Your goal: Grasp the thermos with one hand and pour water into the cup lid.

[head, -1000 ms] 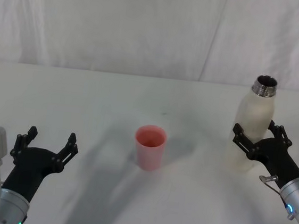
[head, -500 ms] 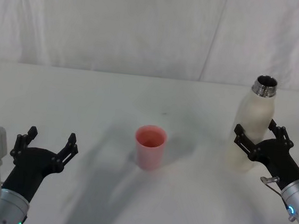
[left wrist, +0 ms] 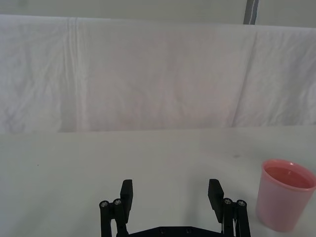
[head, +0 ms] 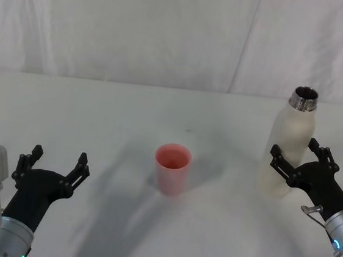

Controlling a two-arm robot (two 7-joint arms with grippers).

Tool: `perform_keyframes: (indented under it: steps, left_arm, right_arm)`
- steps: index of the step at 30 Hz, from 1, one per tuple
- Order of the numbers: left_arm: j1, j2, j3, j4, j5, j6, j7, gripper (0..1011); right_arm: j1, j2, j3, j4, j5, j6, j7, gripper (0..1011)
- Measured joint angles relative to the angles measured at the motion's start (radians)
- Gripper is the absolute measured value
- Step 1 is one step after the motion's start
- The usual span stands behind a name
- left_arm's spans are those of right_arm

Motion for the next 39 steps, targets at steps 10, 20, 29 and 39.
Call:
perform_keyframes:
  steps: [10,20,29,39]
  left_arm:
    - [0.000,0.000,0.000,0.000,0.000,0.000,0.000,1001]
    - [0.000,0.000,0.000,0.000,0.000,0.000,0.000,1001]
    - [0.000,0.000,0.000,0.000,0.000,0.000,0.000,1001]
    - [0.000,0.000,0.000,0.000,0.000,0.000,0.000,1001]
  right_arm:
    - [-0.038,0.005,0.006,-0.046,0.007,0.004,-0.002,1000]
    - [-0.087,0.008,0.010,-0.088,0.015,0.007,-0.010,1000]
    - [-0.121,0.015,0.014,-0.118,0.016,0.009,-0.013,1000]
    - [-0.144,0.015,-0.018,-0.135,0.011,0.015,0.002,1000]
